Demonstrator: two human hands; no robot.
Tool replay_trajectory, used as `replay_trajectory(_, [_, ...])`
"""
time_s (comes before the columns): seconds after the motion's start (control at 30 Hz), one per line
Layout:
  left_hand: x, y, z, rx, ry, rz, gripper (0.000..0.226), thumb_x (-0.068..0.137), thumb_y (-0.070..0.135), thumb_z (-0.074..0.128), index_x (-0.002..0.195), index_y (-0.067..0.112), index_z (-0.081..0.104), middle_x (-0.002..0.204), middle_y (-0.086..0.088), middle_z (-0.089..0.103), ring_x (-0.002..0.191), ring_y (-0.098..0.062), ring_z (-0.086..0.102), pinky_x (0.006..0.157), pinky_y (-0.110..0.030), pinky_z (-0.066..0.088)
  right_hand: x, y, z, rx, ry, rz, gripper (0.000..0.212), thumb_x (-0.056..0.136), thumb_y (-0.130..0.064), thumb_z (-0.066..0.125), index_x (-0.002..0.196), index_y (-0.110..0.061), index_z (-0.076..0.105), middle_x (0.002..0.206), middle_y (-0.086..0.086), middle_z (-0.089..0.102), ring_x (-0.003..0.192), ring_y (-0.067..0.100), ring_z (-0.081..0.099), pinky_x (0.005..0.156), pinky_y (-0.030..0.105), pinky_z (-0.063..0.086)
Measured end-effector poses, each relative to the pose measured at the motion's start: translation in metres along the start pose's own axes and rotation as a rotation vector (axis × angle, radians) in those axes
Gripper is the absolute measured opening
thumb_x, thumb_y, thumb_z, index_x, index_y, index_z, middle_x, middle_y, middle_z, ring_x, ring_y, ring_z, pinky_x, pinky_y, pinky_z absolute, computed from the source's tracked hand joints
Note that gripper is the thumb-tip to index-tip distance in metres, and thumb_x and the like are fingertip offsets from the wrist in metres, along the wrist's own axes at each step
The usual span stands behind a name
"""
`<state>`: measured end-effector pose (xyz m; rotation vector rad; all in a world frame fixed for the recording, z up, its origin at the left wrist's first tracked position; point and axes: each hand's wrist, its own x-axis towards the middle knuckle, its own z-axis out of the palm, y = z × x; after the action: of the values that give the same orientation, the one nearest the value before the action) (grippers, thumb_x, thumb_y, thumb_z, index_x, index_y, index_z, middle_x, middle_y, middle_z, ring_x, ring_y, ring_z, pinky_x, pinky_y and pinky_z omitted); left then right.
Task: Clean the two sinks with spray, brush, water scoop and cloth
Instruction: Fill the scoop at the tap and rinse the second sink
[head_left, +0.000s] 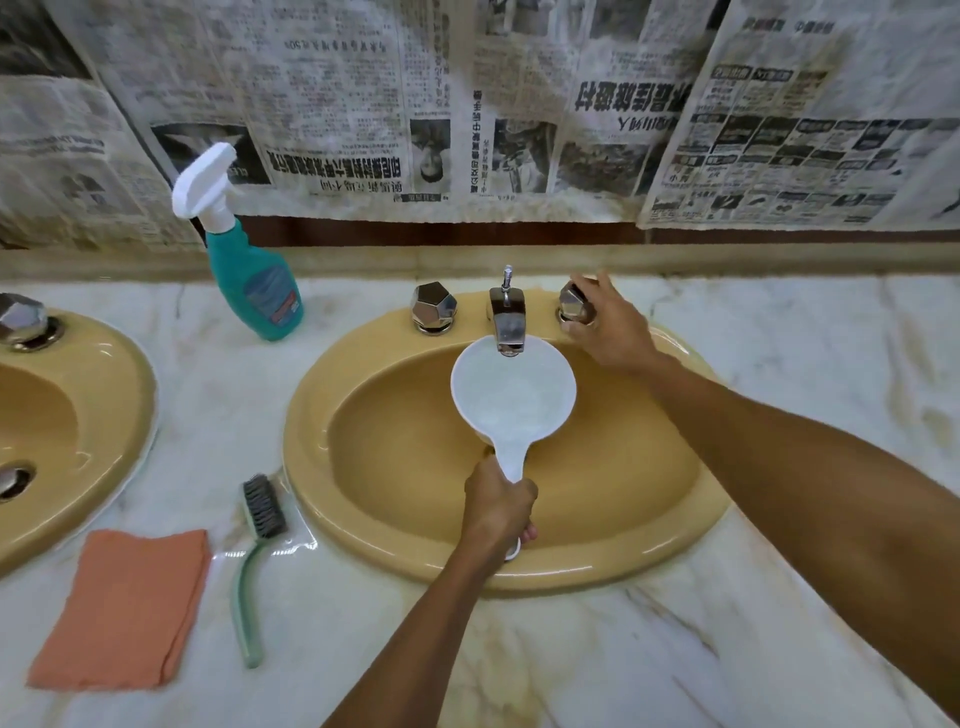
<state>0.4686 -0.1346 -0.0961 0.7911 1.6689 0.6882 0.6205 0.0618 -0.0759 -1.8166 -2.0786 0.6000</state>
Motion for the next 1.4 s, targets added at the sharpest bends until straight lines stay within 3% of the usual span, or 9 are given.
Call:
replay_trajectory(0.17, [0.0,-0.003,-0.001,-0.008,-0.018,0.047,0.025,0.082,-0.005,0.046,0.106,-0.002,0.054,0.061,-0.013,0.048,0.03,-0.018,0.043,0.035,-0.019,0.033,-0.087,-0.017,0.056,0.56,0.323,0.384,0.065,0.092,-0.039,0.062,0.147,-0.017,0.035,0.145,0.004,0.048,0.127,0.023,0.051,0.104,0.04,0.044])
replay_trajectory(0.27, [0.0,-0.002,-0.001,0.02,-0.039,0.062,0.026,0.083,-0.006,0.046,0.107,-0.002,0.053,0.057,-0.01,0.049,0.03,-0.018,0.042,0.034,-0.019,0.032,-0.121,-0.024,0.07,0.915,-0.101,0.735,0.061,0.083,-0.055,0.067,0.128,-0.018,0.047,0.109,0.008,0.069,0.085,0.023,0.067,0.072,0.036,0.055])
replay_trajectory(0.37, [-0.003,-0.002,0.0,0.05,-0.086,0.077,0.023,0.084,-0.005,0.046,0.106,0.001,0.053,0.058,-0.01,0.05,0.031,-0.018,0.042,0.035,-0.02,0.033,-0.13,-0.023,0.065,1.237,-0.461,0.785,0.045,0.084,-0.053,0.064,0.107,-0.014,0.059,0.076,0.007,0.062,0.053,0.015,0.047,0.051,0.026,0.029])
replay_trajectory(0.5, [-0.008,0.0,-0.002,0.089,-0.152,0.108,0.025,0.082,-0.003,0.046,0.104,0.008,0.051,0.058,-0.013,0.05,0.032,-0.021,0.042,0.037,-0.023,0.035,-0.134,-0.027,0.056,1.208,-0.375,0.736,0.006,0.089,-0.015,0.052,0.091,-0.011,0.055,0.063,0.002,0.05,0.048,0.013,0.039,0.049,0.024,0.021])
replay_trajectory(0.6, [-0.015,0.005,-0.003,0.101,-0.218,0.143,0.019,0.084,-0.002,0.049,0.089,0.016,0.047,0.055,-0.014,0.047,0.033,-0.02,0.042,0.038,-0.023,0.035,-0.141,-0.031,0.047,1.229,-0.247,0.744,0.013,0.082,0.0,0.045,0.082,-0.01,0.054,0.059,0.002,0.047,0.045,0.013,0.041,0.047,0.022,0.023])
replay_trajectory(0.77, [-0.023,0.009,-0.002,-0.075,-0.344,0.167,0.008,0.095,0.016,0.061,0.092,0.014,0.054,0.055,-0.006,0.049,0.039,-0.019,0.048,0.044,-0.024,0.041,-0.146,-0.034,0.031,1.189,-0.128,0.711,0.018,0.078,0.0,0.045,0.09,-0.005,0.058,0.056,0.004,0.049,0.046,0.014,0.04,0.047,0.022,0.031])
replay_trajectory(0.97, [-0.019,0.022,-0.017,-0.096,-0.42,0.21,0.044,0.097,0.055,0.051,0.093,0.014,0.068,0.069,-0.002,0.065,0.06,-0.018,0.065,0.056,-0.029,0.052,-0.149,-0.036,0.01,1.165,-0.103,0.77,0.014,0.079,-0.004,0.043,0.085,-0.008,0.055,0.053,0.001,0.049,0.042,0.01,0.039,0.043,0.018,0.029])
replay_trajectory(1.23, [0.042,0.056,-0.051,-0.267,-0.058,0.201,0.036,0.102,0.042,0.049,0.108,0.008,0.06,0.09,-0.014,0.065,0.068,-0.02,0.065,0.06,-0.031,0.057,-0.156,-0.037,-0.039,1.042,-0.028,0.756,0.009,0.078,-0.004,0.045,0.081,-0.008,0.052,0.054,0.005,0.05,0.042,0.013,0.038,0.045,0.017,0.024])
replay_trajectory(1.4, [0.082,0.099,-0.044,-0.429,-0.137,0.023,0.039,0.102,0.049,0.044,0.117,0.014,0.055,0.106,-0.012,0.066,0.092,-0.027,0.069,0.07,-0.037,0.059,-0.149,-0.049,-0.07,0.88,0.001,0.677,0.01,0.078,-0.004,0.046,0.085,-0.002,0.054,0.048,0.006,0.049,0.04,0.014,0.036,0.043,0.019,0.025])
